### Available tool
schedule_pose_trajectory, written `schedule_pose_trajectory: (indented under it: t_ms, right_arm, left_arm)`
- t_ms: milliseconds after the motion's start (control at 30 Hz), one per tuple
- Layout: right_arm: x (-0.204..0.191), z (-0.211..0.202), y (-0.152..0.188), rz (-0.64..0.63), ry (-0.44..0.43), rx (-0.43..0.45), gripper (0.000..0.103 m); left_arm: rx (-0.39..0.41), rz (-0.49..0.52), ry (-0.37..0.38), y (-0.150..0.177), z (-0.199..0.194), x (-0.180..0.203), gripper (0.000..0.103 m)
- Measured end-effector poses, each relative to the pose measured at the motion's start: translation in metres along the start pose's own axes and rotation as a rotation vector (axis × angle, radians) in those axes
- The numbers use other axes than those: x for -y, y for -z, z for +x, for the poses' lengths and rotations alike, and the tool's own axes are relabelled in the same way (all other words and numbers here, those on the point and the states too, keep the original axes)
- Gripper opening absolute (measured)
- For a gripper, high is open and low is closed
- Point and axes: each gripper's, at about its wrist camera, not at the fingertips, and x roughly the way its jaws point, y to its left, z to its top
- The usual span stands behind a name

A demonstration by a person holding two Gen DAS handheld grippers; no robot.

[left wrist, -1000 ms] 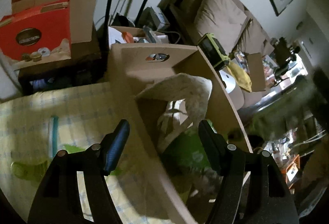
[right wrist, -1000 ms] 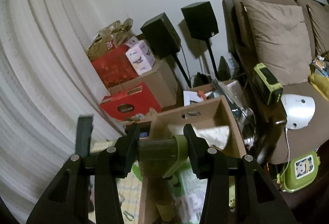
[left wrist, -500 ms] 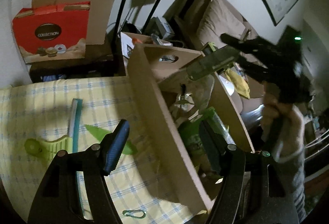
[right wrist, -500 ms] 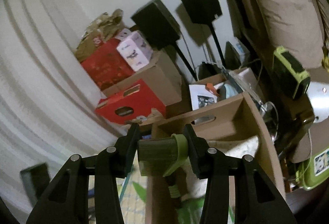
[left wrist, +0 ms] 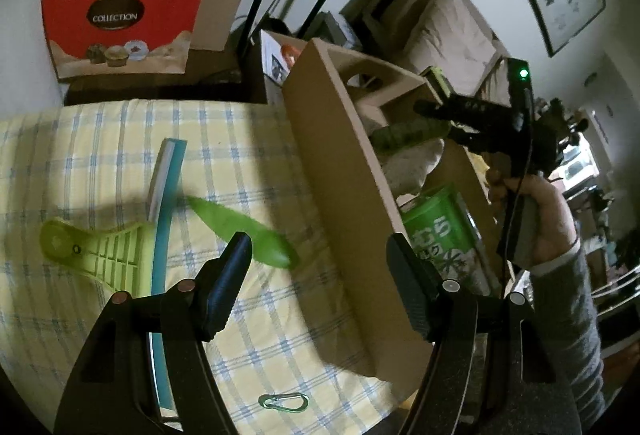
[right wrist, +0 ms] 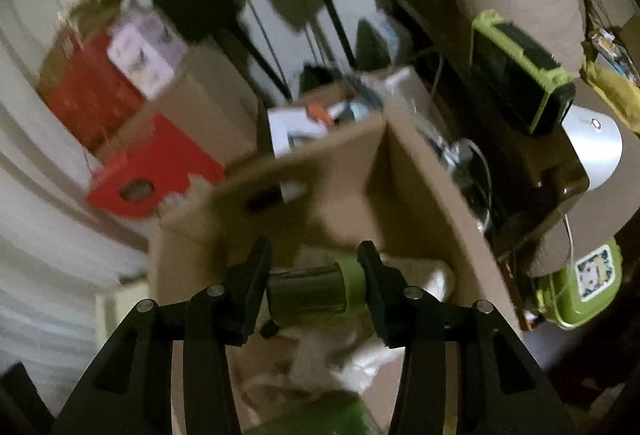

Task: Organize objects
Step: 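Open the left gripper to drop the cloth while the right gripper releases the band into the box, then withdraw both grippers from the box back over the table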

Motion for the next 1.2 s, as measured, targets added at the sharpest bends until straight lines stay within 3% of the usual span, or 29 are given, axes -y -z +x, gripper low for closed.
schedule_pose_trajectory:
  t_ms: [100,333,500,800,1200]
  right_arm:
    - [-0.001,0.003,0.007,-0.052,0.077,-0.023,0.057]
    - [0.005,-0.018,0.024,-0.085,0.106,-0.045,0.062]
    - [0.004,-0.041,0.033,-0.134,0.141,-0.006,0.066]
    - [-0.023,-0.090,0.056,-0.196,0.054,0.123,0.066]
    - [-0.095,-0.133,0.117,-0.334,-0.102,0.175,0.066]
  left_arm:
    - [-0.001,0.010,0.001,0.005,-0.002,0.002,0.067]
    - [0.012,0.005,-0.004,0.013,-0.013,-0.002,0.067]
    - [0.002,-0.004,-0.015,0.020,-0.015,-0.006,0.067]
    - [0.029,-0.001,-0.084,0.034,-0.031,-0.014,0.075]
    - [0.029,0.043,-0.149,0.063,-0.049,-0.013,0.079]
